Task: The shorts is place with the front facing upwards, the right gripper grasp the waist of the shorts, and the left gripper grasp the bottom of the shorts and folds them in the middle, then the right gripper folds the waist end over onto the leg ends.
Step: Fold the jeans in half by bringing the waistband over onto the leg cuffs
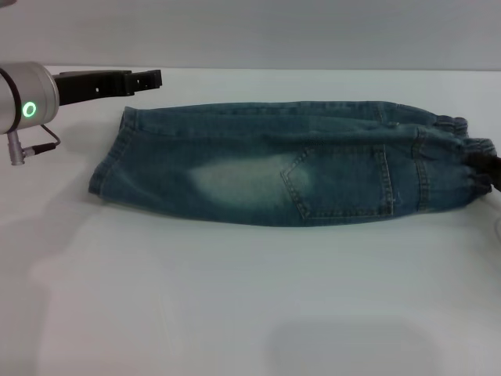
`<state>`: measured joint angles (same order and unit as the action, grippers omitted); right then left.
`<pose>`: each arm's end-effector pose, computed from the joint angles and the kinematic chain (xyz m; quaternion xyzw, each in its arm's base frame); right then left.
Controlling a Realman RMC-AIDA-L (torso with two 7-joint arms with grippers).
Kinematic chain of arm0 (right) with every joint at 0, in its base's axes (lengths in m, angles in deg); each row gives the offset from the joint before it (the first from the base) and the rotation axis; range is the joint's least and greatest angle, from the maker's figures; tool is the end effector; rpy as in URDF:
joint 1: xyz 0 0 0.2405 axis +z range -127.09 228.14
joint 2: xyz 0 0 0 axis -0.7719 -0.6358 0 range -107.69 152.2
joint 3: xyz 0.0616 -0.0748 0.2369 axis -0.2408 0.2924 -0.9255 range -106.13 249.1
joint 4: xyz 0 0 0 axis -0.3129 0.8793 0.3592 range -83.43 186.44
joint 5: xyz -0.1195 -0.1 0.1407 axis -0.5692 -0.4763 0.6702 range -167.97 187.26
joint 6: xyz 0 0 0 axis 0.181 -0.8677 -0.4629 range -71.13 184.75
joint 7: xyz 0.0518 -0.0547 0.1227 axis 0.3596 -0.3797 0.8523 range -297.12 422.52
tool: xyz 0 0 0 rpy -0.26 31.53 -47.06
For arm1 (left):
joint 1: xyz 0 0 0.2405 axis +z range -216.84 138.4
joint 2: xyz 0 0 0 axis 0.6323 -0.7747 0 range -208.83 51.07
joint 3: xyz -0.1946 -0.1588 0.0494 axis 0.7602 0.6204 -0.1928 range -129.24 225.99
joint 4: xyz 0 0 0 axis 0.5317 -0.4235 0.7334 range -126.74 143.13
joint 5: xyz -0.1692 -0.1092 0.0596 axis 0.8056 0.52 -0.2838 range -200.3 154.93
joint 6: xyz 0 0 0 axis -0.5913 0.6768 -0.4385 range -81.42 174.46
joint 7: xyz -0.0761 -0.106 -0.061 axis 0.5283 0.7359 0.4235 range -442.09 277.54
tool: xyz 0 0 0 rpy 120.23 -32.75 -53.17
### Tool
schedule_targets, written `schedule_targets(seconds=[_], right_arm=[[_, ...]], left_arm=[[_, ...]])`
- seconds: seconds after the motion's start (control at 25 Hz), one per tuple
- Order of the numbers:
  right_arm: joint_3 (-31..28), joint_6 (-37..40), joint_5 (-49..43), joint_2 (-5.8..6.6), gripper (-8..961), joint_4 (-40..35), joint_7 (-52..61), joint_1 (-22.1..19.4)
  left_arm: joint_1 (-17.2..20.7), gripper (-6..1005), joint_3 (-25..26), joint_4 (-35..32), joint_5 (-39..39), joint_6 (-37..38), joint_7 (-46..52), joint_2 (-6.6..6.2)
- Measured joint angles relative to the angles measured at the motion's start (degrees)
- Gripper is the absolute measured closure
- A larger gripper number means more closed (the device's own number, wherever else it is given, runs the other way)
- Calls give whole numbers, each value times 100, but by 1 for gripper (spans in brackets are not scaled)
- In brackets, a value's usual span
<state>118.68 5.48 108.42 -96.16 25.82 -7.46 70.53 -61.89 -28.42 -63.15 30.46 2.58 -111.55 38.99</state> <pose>0.3742 0.3301 0.0088 -0.5746 0.6538 0.3659 0.3293 -0.2194 0.4049 0.0347 -0.7963 -0.4421 -0.1632 0.3794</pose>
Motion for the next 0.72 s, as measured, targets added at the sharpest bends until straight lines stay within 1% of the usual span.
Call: schedule_targets(seconds=[0.32,0.36,0.56,0.72], right_arm=[[-3,-81,-73,-2,740,-157,-45,14],[-2,-140,-74,-10,760,-257,-41,-4],[-62,-428,-53,-6,843,-425,39,-29],[-26,-826,-36,-30,892,-965,376,-54]], left_arm=[[-2,165,-90,-15,16,90,-180,25],[30,165,-260,8,25,272,-269,32],[117,165,-519,39,66,580,-300,36],[217,165,-842,77,225,906,-302,35]])
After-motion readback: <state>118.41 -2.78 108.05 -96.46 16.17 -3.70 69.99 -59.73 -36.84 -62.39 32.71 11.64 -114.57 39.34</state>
